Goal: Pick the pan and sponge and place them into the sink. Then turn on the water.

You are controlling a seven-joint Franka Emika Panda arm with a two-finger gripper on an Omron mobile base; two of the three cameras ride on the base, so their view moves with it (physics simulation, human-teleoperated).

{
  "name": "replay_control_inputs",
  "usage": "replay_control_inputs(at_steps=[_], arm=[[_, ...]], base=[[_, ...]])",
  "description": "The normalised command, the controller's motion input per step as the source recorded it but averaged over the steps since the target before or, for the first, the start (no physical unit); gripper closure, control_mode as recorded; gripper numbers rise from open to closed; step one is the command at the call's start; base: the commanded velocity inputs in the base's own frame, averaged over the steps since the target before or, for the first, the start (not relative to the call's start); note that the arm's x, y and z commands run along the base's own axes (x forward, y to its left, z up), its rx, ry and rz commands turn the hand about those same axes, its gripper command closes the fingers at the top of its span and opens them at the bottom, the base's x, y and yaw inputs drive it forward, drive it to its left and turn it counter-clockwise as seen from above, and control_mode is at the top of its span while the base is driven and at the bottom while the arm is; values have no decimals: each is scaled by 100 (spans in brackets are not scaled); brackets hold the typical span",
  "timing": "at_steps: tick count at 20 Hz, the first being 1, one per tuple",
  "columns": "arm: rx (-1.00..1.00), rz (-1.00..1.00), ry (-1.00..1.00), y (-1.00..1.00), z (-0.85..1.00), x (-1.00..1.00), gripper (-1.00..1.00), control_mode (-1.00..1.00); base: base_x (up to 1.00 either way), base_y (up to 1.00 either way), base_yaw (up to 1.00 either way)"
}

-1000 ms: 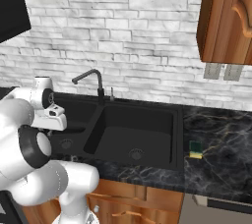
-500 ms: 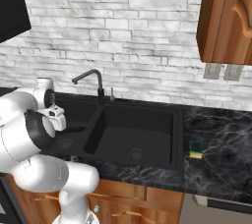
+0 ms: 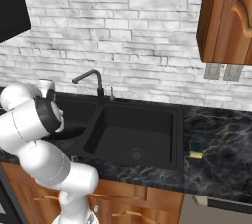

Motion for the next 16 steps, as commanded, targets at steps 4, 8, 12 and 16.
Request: replay_control_inputs(at_steps=[4,8,12,16], arm=[[0,-6,6,0,-24,19,100,-100],[-1,-5,1,0,-20,21,100,-100],[0,-4,-4,0,-23,17,100,-100],[-2,-3,-8,0,-30,11,100,-100]], base=[[0,0,0],[0,0,0],[0,0,0],[0,0,0]])
